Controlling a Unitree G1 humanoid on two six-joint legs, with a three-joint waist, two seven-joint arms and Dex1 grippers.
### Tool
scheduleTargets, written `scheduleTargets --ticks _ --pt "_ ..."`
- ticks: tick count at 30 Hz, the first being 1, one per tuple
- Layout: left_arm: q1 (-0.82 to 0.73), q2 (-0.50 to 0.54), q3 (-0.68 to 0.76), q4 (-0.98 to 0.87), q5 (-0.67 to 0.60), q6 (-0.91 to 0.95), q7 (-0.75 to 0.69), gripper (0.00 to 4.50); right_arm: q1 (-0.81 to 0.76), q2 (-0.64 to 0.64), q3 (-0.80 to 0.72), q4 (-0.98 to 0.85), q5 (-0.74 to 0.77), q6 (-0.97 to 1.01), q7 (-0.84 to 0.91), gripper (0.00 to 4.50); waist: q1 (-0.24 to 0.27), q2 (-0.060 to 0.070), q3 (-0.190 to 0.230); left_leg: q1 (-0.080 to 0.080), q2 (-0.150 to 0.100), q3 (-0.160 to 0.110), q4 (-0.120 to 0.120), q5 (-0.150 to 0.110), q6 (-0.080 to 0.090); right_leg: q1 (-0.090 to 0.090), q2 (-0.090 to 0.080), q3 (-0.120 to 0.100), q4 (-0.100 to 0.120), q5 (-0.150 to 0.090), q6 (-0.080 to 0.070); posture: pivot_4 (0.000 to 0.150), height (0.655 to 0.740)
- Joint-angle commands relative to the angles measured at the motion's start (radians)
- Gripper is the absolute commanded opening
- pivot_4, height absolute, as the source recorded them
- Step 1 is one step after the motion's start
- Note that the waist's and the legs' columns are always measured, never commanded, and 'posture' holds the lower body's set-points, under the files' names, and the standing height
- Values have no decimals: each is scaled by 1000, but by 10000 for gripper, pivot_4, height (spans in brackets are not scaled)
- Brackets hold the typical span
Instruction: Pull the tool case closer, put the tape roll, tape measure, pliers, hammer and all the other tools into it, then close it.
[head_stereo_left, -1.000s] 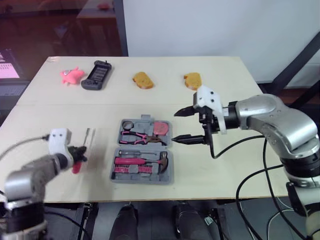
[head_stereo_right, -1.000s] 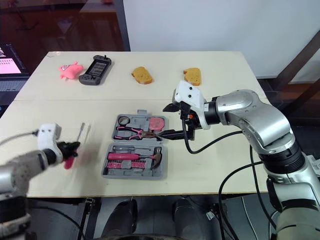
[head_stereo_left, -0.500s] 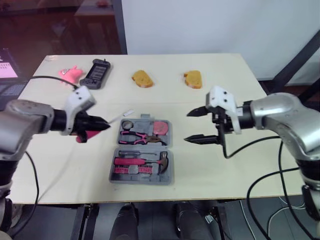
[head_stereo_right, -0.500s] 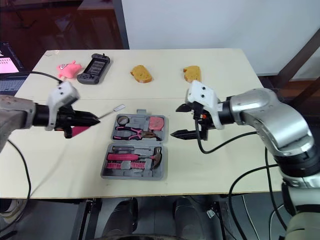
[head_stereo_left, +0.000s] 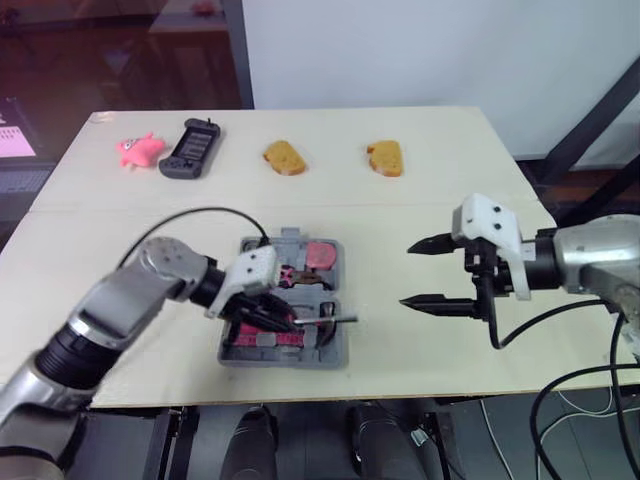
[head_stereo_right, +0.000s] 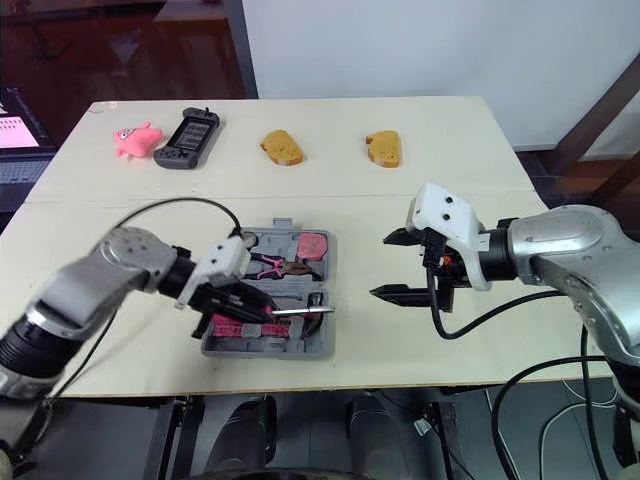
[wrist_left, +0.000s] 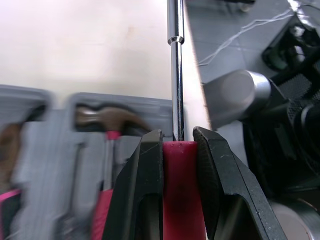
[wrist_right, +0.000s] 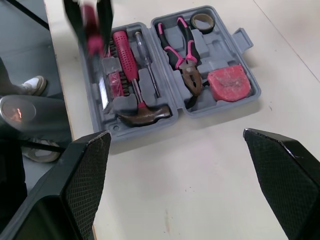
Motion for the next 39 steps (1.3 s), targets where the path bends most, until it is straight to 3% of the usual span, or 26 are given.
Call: scheduleTargets --ticks 1,3,7,18,30,35,39 --pt "59 -32 34 15 45 -149 32 3737 -15 -2 -27 -30 23 -5 -25 45000 1 0 0 0 0 0 0 0 0 0 0 0 0 0 0 1500 7400" --pt "85 -46 39 38 79 -217 52 3737 -17 -2 -24 -29 30 -7 -32 45000 1 0 0 0 0 0 0 0 0 0 0 0 0 0 0 1500 7400" --pt "103 -26 33 75 30 -144 -24 3737 -39 -5 19 -2 6 -40 -32 45000 0 0 0 0 0 0 0 0 0 0 0 0 0 0 0 1500 7400" --pt "185 -38 36 207 139 -412 -49 3737 -73 5 56 20 6 -60 -47 45000 1 0 0 0 0 0 0 0 0 0 0 0 0 0 0 1500 7400" --pt "204 -47 46 273 178 -525 -39 3737 -77 4 63 27 4 -70 -44 45000 0 1 0 0 0 0 0 0 0 0 0 0 0 0 0 1500 7400" --pt "211 -38 53 264 177 -487 -39 3737 -86 8 77 37 -1 -78 -42 45000 0 1 0 1 0 0 0 0 0 0 0 0 0 0 0 1500 7400" --pt "171 6 48 136 133 -288 -67 3737 -88 12 84 40 -1 -81 -42 45000 -2 1 0 1 0 0 0 0 0 0 0 0 0 0 0 1500 7400"
